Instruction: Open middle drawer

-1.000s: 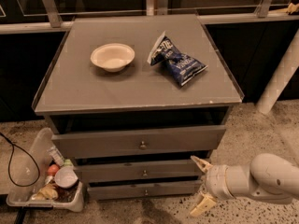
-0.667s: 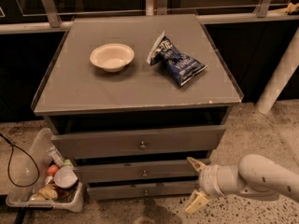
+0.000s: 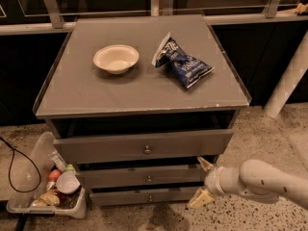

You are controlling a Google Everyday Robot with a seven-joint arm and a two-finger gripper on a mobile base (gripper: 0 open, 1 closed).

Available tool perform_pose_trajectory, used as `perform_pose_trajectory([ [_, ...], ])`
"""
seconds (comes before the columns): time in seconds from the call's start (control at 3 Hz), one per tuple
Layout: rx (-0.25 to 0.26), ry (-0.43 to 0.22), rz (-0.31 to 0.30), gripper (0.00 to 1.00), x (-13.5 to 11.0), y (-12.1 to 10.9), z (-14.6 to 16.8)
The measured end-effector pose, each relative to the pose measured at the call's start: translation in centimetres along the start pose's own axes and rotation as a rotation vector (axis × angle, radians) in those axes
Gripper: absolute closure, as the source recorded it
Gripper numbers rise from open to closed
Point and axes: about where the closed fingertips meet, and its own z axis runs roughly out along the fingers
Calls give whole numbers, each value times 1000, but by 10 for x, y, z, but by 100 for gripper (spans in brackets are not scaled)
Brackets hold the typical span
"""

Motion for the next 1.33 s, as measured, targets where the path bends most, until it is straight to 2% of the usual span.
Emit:
perform_pose_trajectory([
  [0.33, 37, -28, 5, 0, 9, -21, 12],
  [0.67, 19, -99, -15, 0, 11, -32, 27],
  [1.0, -32, -170, -59, 0, 9, -32, 38],
  [1.33, -72, -199, -97, 0, 11, -28, 46],
])
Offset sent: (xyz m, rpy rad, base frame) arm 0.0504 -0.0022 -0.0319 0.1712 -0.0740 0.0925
